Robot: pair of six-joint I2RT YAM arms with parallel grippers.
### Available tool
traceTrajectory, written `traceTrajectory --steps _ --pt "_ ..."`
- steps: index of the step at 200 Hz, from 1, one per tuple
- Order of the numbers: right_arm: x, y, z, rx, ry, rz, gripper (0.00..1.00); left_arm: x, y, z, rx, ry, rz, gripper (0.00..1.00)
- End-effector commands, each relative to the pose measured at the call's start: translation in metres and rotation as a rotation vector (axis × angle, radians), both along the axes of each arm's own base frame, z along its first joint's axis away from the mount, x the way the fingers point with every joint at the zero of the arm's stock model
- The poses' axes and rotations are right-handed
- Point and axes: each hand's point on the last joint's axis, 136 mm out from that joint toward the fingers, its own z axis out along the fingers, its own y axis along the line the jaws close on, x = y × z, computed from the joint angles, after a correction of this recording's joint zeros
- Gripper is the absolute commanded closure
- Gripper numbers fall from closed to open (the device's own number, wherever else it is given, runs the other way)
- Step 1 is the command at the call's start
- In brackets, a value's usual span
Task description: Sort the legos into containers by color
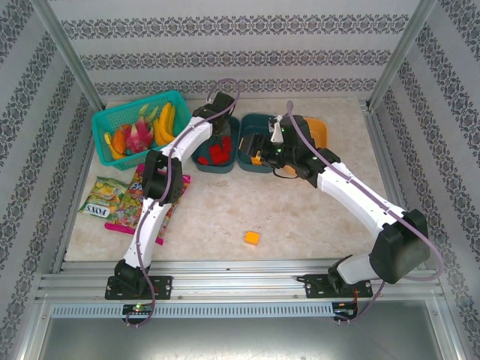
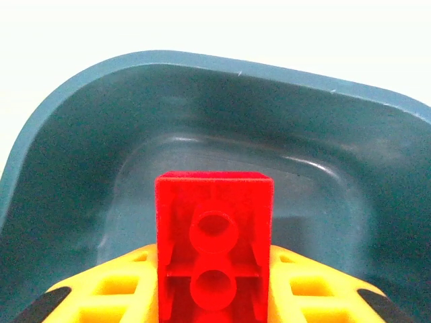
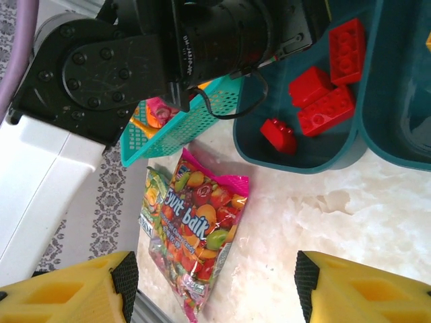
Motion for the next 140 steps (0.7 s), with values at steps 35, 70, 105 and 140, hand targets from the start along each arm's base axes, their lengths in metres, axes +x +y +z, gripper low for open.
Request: traceTrajectory --steps 35,70,105,140 --pt "0.001 -0.011 0.007 0.006 -0.015 -0.014 0.35 -0.005 0.010 -0.013 0.033 0.056 0.003 0.57" --pt "-0.001 -0.013 0.006 -0.013 -0.007 -0.003 0.35 -0.009 0.007 -0.005 0.006 0.066 -0.005 0.48" --pt "-0.006 -0.020 0.008 -0.091 -0.021 0.021 0.35 -0.014 0.007 0.041 -0.021 0.016 -0.010 0.42" --pt "-0.033 -0.025 -0.021 -0.239 0.030 0.075 0.35 -0.035 0.004 0.118 -0.117 -0.081 -0.004 0.40"
